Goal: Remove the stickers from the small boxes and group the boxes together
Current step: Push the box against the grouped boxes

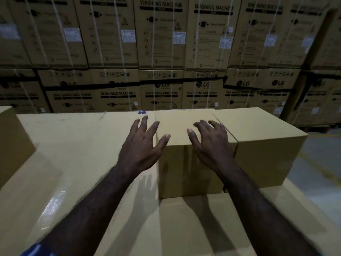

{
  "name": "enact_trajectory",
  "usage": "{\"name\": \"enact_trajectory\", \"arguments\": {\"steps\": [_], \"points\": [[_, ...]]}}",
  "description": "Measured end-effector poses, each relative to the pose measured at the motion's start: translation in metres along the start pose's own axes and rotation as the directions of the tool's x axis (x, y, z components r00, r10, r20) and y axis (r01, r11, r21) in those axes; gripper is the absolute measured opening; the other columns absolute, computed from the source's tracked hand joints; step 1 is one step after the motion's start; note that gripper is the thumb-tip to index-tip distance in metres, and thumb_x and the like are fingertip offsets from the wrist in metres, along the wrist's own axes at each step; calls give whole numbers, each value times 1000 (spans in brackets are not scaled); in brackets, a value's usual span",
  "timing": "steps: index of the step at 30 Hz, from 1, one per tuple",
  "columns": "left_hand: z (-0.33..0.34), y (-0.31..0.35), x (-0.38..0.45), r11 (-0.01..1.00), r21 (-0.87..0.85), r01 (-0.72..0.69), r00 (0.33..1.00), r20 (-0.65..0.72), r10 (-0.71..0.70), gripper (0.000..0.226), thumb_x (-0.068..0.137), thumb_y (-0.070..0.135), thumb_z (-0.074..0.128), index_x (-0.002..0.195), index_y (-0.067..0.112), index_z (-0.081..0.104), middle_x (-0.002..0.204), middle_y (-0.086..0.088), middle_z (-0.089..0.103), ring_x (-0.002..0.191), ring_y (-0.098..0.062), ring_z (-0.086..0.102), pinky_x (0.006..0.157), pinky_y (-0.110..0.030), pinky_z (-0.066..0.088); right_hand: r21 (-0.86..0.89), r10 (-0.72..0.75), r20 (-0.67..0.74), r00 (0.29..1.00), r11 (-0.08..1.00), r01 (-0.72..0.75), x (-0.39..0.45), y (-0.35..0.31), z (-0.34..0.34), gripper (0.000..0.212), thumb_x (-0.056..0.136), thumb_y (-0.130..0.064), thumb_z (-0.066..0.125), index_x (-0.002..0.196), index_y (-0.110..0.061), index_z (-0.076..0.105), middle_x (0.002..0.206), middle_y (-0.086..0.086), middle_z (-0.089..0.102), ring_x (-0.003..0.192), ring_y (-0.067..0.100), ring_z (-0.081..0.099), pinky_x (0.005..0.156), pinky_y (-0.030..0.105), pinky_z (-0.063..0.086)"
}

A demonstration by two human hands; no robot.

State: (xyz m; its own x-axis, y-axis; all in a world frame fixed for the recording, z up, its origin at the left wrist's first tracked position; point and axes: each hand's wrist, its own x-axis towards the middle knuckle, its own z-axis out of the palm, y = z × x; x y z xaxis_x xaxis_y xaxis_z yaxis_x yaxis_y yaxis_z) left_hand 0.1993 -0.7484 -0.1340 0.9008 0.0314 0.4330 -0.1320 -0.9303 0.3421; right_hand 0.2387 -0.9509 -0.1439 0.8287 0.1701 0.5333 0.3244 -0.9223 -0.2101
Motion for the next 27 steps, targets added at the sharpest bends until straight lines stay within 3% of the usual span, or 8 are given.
{"name": "enact_trajectory", "arguments": {"steps": [8,13,18,24,27], "points": [[-116,-88,-68,1000,-6,-21,992,-126,20,64,92,62,38,148,33,31,162,4,10,148,-18,8,110,-47,31,126,-107,-44,993,986,112,-25,-159,-26,48,101,-49,34,132,-18,53,139,3,55,136,27,36,111,47,30],[-196,-165,-126,999,47,1,982,-189,8,68,90,66,35,148,31,33,162,2,13,148,-19,9,112,-47,30,189,-179,-109,978,962,197,-52,-274,-23,48,99,-51,33,125,-18,58,129,2,62,130,25,43,103,43,36],[-260,-238,-182,988,113,103,972,-223,-76,66,91,62,39,148,31,32,162,2,12,147,-19,9,113,-44,25,292,-264,-115,958,913,286,-72,-381,-14,50,98,-52,34,123,-17,59,128,2,63,129,26,44,103,44,39],[-314,-299,-227,956,161,245,939,-284,-193,73,85,68,32,149,32,30,162,3,12,147,-18,10,110,-49,31,350,-369,-117,922,854,386,-76,-473,-4,43,99,-49,40,122,-18,59,125,-2,64,128,26,44,102,41,36],[-328,-328,-244,936,186,299,924,-300,-235,66,91,62,41,149,32,30,162,2,12,147,-18,9,109,-47,32,385,-409,-109,906,823,418,-74,-509,4,42,99,-48,40,122,-18,59,126,-2,63,128,26,44,100,41,39]]}}
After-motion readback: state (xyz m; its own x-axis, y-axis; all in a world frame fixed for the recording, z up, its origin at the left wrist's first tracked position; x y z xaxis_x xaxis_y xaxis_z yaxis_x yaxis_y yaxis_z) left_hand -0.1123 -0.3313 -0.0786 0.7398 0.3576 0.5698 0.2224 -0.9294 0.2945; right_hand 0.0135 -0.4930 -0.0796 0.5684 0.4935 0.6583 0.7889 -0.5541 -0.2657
